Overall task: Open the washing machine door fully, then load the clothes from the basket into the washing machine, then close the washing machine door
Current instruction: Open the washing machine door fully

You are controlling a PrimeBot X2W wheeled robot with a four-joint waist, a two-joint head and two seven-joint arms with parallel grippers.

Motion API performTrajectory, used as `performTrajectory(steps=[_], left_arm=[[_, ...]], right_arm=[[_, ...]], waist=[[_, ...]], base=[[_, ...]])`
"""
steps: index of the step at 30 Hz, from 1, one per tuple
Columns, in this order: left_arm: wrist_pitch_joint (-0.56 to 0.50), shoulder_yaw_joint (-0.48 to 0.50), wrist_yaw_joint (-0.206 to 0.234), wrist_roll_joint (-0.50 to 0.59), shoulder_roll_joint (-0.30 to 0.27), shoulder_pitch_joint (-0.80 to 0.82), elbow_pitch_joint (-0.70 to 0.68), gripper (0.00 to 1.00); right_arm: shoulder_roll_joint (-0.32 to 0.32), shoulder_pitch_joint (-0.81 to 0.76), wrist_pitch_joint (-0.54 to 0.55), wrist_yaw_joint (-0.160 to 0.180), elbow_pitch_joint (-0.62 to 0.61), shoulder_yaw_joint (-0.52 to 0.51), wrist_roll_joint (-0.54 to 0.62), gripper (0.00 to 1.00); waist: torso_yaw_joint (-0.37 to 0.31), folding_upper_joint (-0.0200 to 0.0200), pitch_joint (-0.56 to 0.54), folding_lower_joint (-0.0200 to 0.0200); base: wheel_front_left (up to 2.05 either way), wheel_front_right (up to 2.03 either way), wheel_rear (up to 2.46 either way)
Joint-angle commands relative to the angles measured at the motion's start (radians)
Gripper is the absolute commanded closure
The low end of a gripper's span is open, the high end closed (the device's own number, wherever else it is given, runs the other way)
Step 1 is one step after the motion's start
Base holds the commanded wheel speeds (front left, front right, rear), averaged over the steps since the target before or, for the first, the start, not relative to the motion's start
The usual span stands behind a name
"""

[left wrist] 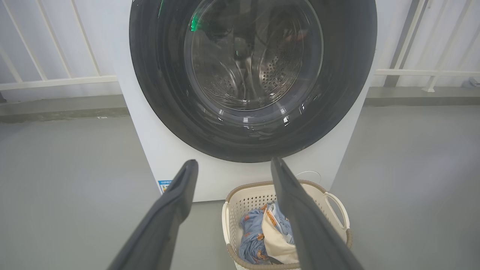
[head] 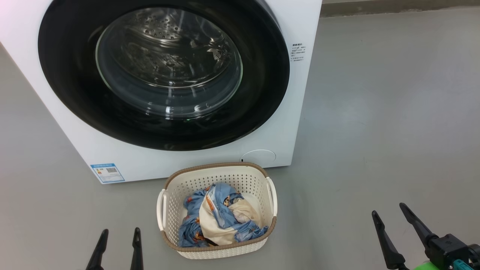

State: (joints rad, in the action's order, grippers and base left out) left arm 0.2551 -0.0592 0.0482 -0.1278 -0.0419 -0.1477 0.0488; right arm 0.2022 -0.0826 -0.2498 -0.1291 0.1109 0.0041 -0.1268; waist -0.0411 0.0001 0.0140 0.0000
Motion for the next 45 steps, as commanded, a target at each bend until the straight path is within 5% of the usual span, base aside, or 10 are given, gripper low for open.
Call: performTrajectory(steps=[1, 2, 10, 15, 24, 33, 45], left_arm=[[0.007, 0.029, 0.005, -0.002, -0.008, 0.017, -0.029, 0.0], [0.007, 0.029, 0.005, -0.002, -0.008, 0.017, -0.029, 0.0], [0.007, 0.03, 0.01, -0.012, -0.008, 0.012, -0.03, 0.0], [0.007, 0.021, 0.012, -0.016, -0.008, 0.008, -0.035, 0.0], [0.007, 0.013, 0.02, -0.032, -0.008, -0.005, -0.057, 0.0], [0.007, -0.03, 0.054, -0.039, -0.008, -0.001, -0.107, 0.0], [0.007, -0.151, 0.098, -0.005, -0.008, 0.06, -0.152, 0.0]], right_arm=[[0.017, 0.013, -0.012, -0.002, -0.025, 0.022, -0.014, 0.83], [0.017, 0.014, -0.012, -0.002, -0.027, 0.026, -0.021, 1.0], [0.011, 0.012, -0.012, -0.002, -0.03, 0.029, -0.069, 1.0], [-0.056, 0.007, -0.012, -0.002, -0.01, -0.033, -0.297, 1.0], [-0.077, 0.037, -0.012, -0.002, 0.064, -0.125, -0.714, 1.0], [0.063, 0.154, 0.003, -0.002, 0.164, -0.189, -1.29, 1.0], [0.226, 0.359, 0.275, -0.002, 0.251, -0.314, -1.554, 1.0]], waist=[[0.0, -0.0001, -0.001, 0.0], [0.0, -0.0001, -0.001, 0.0], [-0.003, -0.0001, -0.004, 0.0], [-0.002, -0.0001, -0.002, 0.0], [0.014, -0.0001, 0.016, 0.0], [0.056, -0.0001, 0.092, 0.0], [0.13, -0.0001, 0.245, 0.0]], base=[[0.0, 0.0, 0.0], [0.0, 0.0, 0.0], [0.0, 0.0, 0.0], [0.0, 0.0, 0.0], [0.0, 0.0, 0.0], [0.0, 0.0, 0.0], [0.0, 0.0, 0.0]])
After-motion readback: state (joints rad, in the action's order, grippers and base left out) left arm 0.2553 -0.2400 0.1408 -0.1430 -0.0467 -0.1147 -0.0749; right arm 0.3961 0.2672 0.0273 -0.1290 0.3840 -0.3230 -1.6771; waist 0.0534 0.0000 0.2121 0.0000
